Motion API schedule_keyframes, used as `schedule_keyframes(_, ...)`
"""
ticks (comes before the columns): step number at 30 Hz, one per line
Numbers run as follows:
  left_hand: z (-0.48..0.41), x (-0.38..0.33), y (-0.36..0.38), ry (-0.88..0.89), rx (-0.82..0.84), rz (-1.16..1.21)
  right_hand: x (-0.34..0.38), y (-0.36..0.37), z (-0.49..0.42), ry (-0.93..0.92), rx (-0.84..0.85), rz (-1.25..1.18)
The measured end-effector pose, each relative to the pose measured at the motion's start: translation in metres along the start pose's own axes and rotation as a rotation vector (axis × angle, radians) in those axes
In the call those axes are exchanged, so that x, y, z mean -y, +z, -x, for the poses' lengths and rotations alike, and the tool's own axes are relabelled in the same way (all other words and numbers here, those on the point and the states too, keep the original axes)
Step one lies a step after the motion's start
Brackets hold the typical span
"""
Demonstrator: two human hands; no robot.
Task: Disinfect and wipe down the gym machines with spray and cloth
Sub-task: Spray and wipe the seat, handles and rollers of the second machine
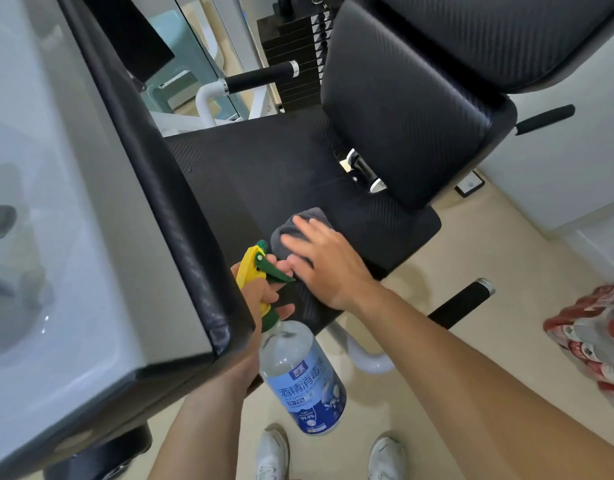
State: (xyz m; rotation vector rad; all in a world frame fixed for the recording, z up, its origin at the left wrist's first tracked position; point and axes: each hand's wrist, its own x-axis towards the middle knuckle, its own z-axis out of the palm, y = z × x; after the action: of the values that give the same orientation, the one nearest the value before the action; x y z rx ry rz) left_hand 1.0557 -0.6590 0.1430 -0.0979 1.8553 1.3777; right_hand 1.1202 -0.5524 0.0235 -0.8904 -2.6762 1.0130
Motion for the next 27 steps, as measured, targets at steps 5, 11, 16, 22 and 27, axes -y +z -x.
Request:
schedule_keyframes(5, -0.020, -0.021, 0.000, -0.061, 0.150, -0.012, -0.036, -0.015, -0.032, -0.012, 0.139, 0.134)
schedule_keyframes(11, -0.046, -0.026, -0.004, -0.168, 0.233, -0.008, -0.049, -0.017, -0.093, 0.242, -0.002, 0.082)
schedule_keyframes(16, -0.047, -0.031, -0.006, -0.095, 0.267, -0.012, -0.014, -0.001, -0.031, -0.004, 0.049, 0.155)
schedule_keyframes(22, -0.046, -0.044, -0.008, -0.032, 0.304, -0.063, -0.020, -0.005, -0.011, -0.132, 0.133, 0.151)
schedule_keyframes(27, -0.053, -0.048, -0.013, -0.039, 0.303, -0.056, -0.041, -0.006, -0.097, 0.185, 0.007, 0.090)
